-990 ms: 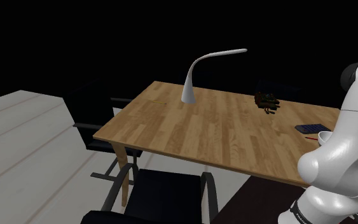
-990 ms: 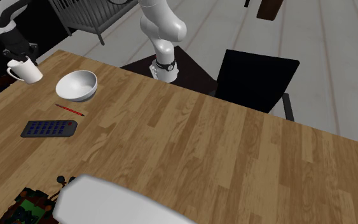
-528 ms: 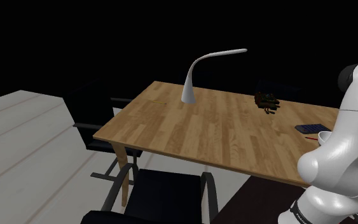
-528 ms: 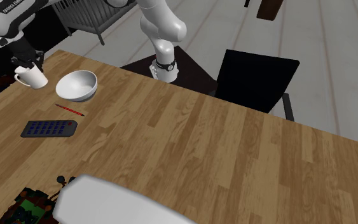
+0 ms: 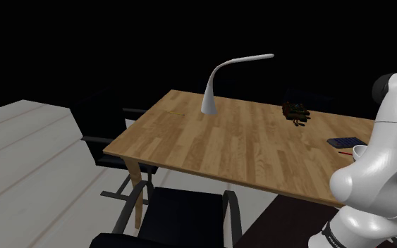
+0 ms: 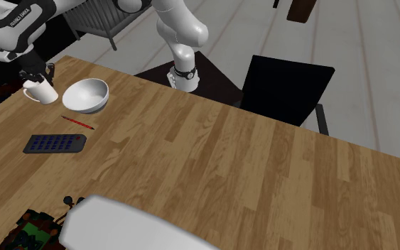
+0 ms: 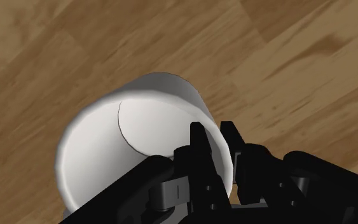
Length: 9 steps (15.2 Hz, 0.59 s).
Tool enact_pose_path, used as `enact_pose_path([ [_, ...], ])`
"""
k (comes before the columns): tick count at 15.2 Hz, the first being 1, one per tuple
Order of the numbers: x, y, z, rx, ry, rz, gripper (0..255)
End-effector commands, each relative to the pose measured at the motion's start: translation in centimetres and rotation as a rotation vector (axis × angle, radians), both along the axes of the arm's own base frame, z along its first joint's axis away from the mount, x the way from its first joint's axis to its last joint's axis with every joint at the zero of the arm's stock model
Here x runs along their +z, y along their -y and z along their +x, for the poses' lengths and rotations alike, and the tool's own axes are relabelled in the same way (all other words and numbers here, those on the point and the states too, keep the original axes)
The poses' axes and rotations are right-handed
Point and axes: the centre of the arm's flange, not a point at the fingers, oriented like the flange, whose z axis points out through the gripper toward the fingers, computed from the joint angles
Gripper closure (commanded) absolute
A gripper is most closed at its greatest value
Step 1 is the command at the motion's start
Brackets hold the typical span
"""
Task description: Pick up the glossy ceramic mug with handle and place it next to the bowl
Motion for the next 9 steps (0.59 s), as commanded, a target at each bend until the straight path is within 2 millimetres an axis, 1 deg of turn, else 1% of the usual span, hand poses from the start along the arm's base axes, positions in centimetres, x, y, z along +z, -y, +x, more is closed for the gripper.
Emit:
enact_pose_path([
  [1,-0.08,0.01,-0.04,0.000,0.000,-0.001,255],
  [5,-0.08,0.01,-0.04,0.000,0.000,-0.001,255],
  [6,-0.08,0.01,-0.04,0.000,0.000,-0.001,0],
  [9,-0.08,0.01,-0.04,0.000,0.000,-0.001,0],
])
